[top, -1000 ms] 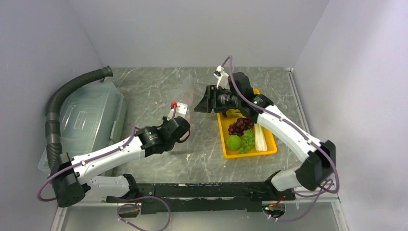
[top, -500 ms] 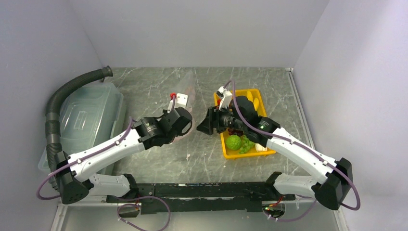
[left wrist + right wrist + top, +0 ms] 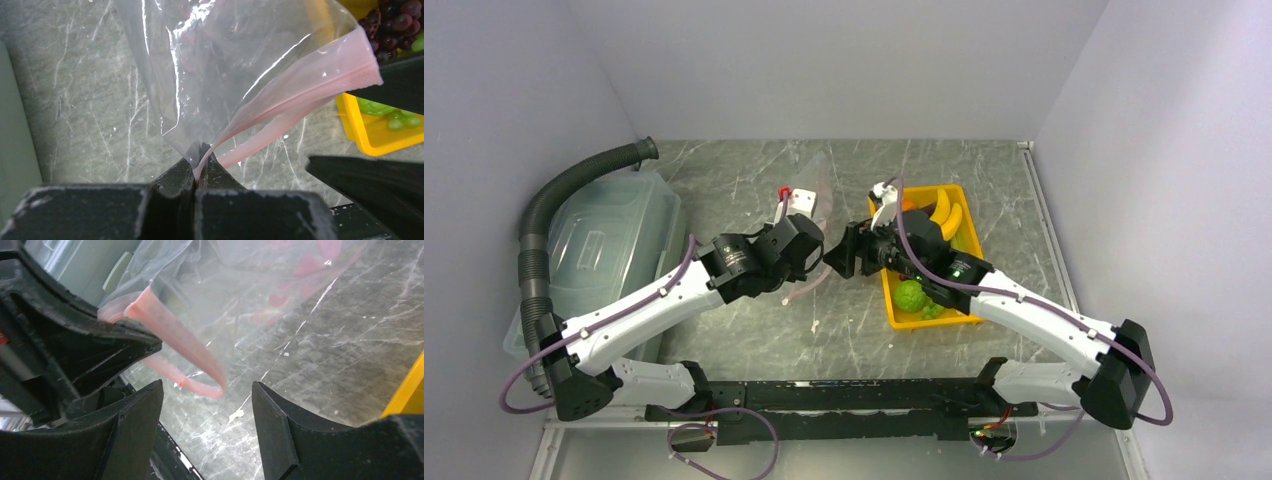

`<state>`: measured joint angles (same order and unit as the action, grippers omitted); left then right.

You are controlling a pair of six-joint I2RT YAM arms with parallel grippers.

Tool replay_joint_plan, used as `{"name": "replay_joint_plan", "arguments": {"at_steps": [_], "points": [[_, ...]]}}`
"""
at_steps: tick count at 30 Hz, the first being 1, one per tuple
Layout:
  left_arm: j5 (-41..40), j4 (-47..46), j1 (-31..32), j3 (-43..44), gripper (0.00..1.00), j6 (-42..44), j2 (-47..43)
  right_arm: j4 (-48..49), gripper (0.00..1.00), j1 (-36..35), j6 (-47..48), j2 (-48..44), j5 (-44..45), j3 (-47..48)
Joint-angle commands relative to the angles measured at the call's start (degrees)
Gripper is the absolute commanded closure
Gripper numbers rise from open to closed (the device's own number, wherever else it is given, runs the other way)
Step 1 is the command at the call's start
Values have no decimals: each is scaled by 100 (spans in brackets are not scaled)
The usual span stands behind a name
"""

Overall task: Place the food in the zip-top bag and seal the zipper
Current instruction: Open the zipper of the food storage bag at the center of the board.

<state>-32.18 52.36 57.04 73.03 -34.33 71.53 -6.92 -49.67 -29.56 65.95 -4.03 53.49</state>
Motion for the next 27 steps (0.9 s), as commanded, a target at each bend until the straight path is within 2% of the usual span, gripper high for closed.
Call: {"name": "replay_joint_plan", "arguments": {"at_steps": [1, 11, 17, 21, 24, 27], "points": [[273, 213, -3, 329, 100, -228, 36, 462, 32, -132, 69, 300, 389, 190], [568, 360, -8, 561, 100, -380, 47, 601, 39, -646, 126, 954, 1600, 513], [708, 327, -6, 523, 100, -440, 30, 665, 48, -972, 78, 1191, 2526, 597], [718, 376, -8, 497, 100, -476, 12, 665, 64, -1080, 21, 1269, 2972, 643], [668, 428, -8, 467, 100, -496, -60, 556, 83, -1146, 4, 1288, 3353, 677], [532, 573, -7, 479, 100, -545, -159, 381, 97, -1185, -12, 1225, 3643, 668]]}}
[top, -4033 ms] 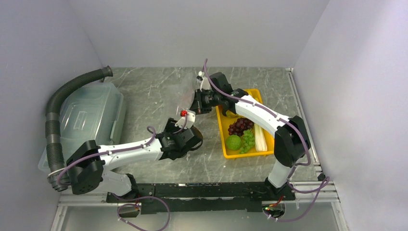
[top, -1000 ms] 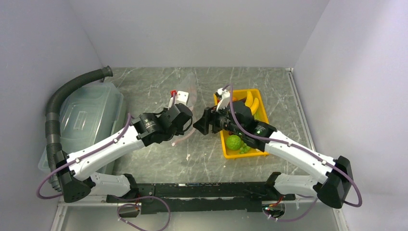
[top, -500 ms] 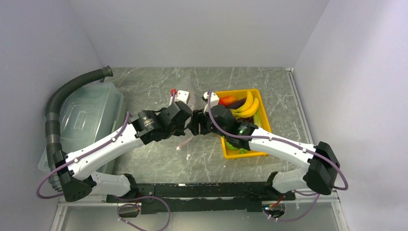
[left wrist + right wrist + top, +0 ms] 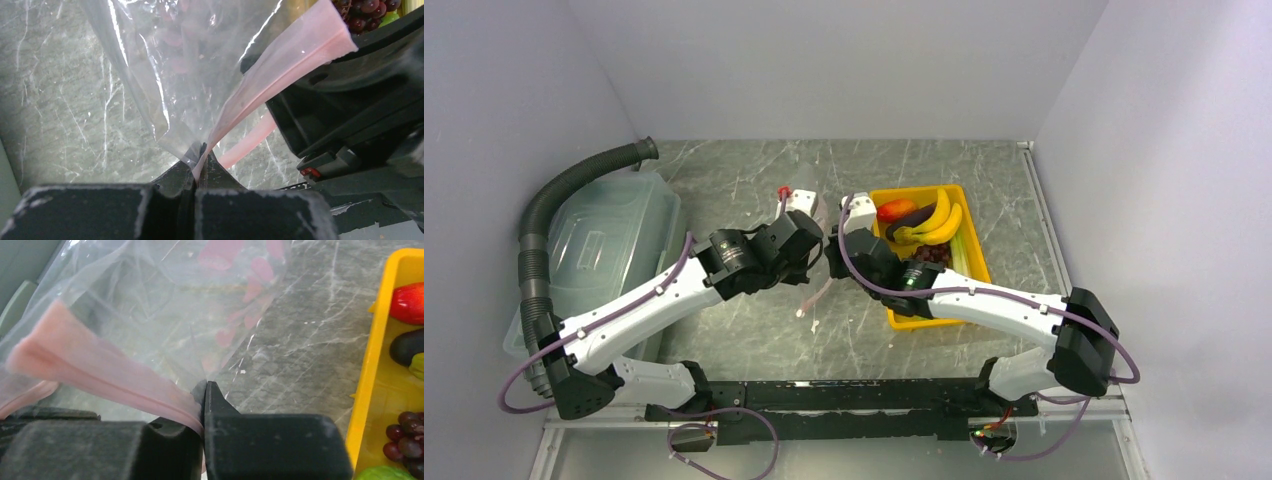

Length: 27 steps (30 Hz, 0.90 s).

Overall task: Place the food in the zip-top bag and seal the zipper
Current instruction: Open the zipper of the food storage bag at the center of the board.

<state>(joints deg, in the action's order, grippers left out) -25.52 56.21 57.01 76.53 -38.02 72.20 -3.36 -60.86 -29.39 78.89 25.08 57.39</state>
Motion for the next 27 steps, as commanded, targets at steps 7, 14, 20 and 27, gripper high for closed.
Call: {"name": "replay_joint_plan", "arguments": {"at_steps": [7, 14, 20, 27], "points": [[-535, 707, -6, 158, 100, -329, -471, -535, 100, -99, -173, -244, 1312, 256], [-778, 1115, -6, 211, 100, -406, -762, -1524, 100, -95, -429, -142, 1700, 682], [-451, 599, -4, -71, 100, -51, -854, -1653, 100, -96, -483, -54, 1186, 990], [-131, -343, 4, -729, 74, 328, -1170, -1928, 100, -101, -629, 120, 576, 1416]]}}
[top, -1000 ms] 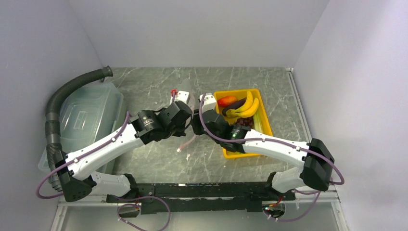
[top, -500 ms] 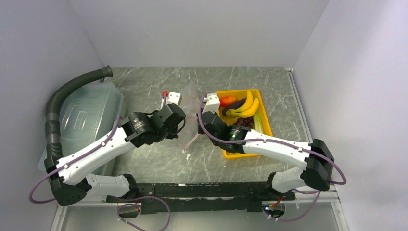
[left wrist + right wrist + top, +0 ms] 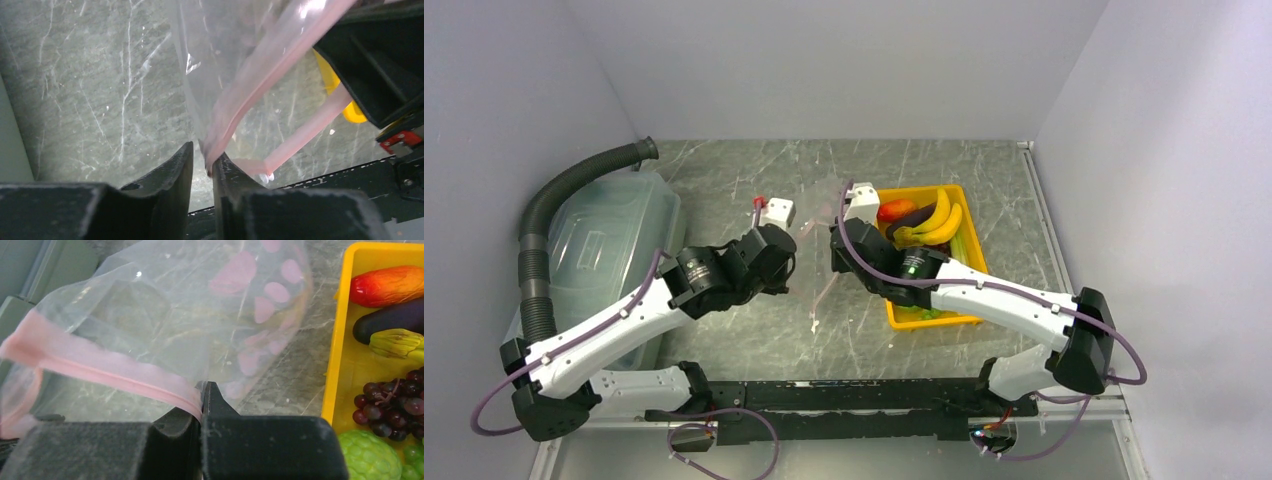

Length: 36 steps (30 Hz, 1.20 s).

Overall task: Place the food in the zip-top bag and seal the zipper
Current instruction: Open the zipper of the food storage bag at the center of the board.

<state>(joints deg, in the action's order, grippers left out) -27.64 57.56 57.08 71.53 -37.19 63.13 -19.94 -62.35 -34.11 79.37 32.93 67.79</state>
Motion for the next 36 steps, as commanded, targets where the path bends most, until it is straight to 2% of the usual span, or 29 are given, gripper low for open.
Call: {"name": "replay_joint_plan", "arguments": {"at_steps": [1, 5, 9, 19, 26, 36], "points": [[45, -568, -4, -303, 70, 295, -312, -299, 100, 47, -184, 102, -245, 431], [-158, -951, 3, -722, 61, 462, -552, -310, 100, 53, -289, 233, -440, 606], [-154, -1539, -4, -1217, 58, 615, -784, -390, 100, 53, -407, 454, -612, 851], [-390, -2376, 9, -1912, 60, 554, -1215, -603, 100, 56, -710, 795, -787, 1316], [-846, -2837, 16, -2391, 62, 591, -1596, -697, 100, 63, -768, 908, -794, 1498], [-1211, -3214, 14, -2615, 63, 754, -1940, -721, 100, 62, -778, 1053, -895, 1637]]}}
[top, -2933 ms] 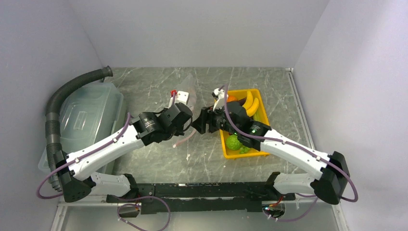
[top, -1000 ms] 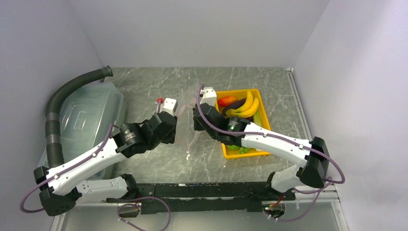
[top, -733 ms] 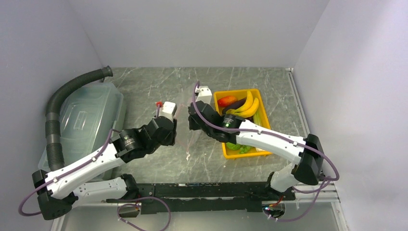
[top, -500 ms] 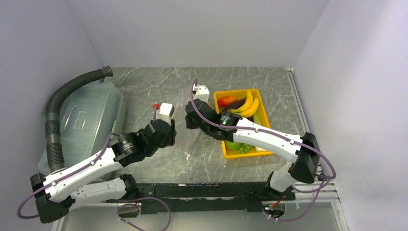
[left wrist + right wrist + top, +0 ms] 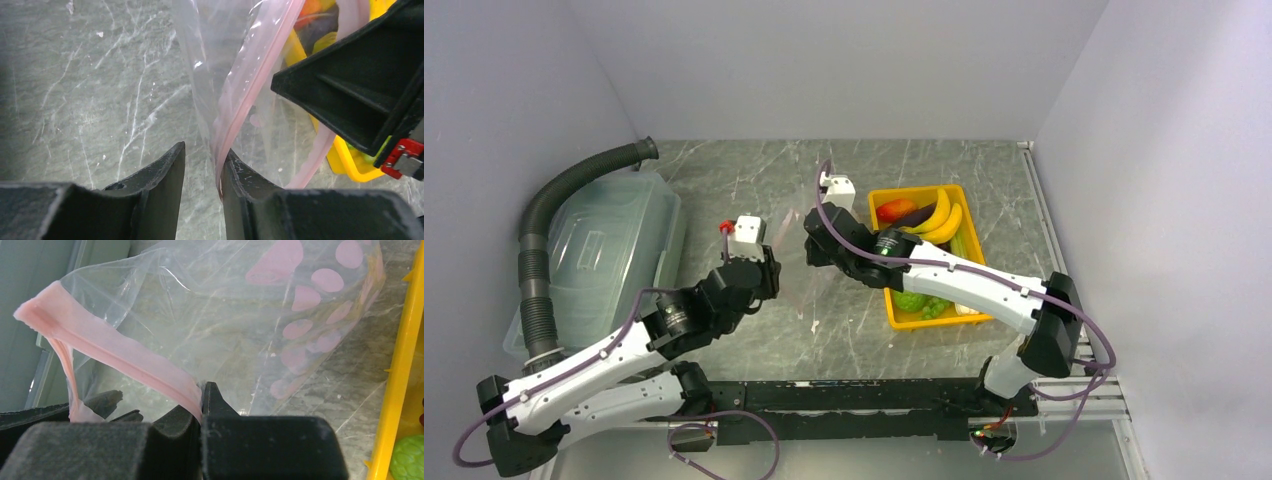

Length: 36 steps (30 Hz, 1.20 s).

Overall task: Place the food in the zip-top bag and seal the zipper
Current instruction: Open the zipper of the food storage bag at the center of the board.

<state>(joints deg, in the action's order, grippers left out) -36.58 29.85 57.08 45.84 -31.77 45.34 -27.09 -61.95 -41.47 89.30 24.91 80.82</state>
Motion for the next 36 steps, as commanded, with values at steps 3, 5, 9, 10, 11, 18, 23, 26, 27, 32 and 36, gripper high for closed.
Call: {"name": "replay_joint_plan", "arguments": {"at_steps": [3, 5, 9, 10, 11, 18, 23, 26, 27, 32, 36], "points": [[-357, -590, 14, -42, 65, 336, -169, 17, 100, 25, -29, 74, -142, 373], [-358, -724, 14, -33, 66, 453, -131, 75, 100, 24, -27, 60, -195, 380], [-351, -791, 14, 38, 69, 573, -14, 91, 100, 27, -10, 45, -298, 481], [-336, -788, 14, 46, 70, 583, 10, 89, 100, 22, -10, 46, -308, 501], [-337, -783, 14, 43, 70, 576, 30, 98, 100, 25, -10, 38, -311, 523], [-377, -797, 14, -96, 75, 490, -115, 73, 100, 26, 8, 85, -337, 645], [-413, -704, 14, -34, 91, 555, -234, 94, 100, 27, -1, 95, -331, 562], [-479, -543, 14, 122, 100, 601, -263, 41, 100, 27, 12, 104, -267, 501], [-545, -426, 14, 197, 100, 616, -275, 11, 100, 41, 28, 106, -224, 490], [-1044, 380, 14, 803, 100, 529, -188, -152, 100, 90, 129, 59, -113, 409], [-1395, 1089, 14, 1296, 100, 316, -40, -123, 100, 233, 127, 20, -189, 189]]}}
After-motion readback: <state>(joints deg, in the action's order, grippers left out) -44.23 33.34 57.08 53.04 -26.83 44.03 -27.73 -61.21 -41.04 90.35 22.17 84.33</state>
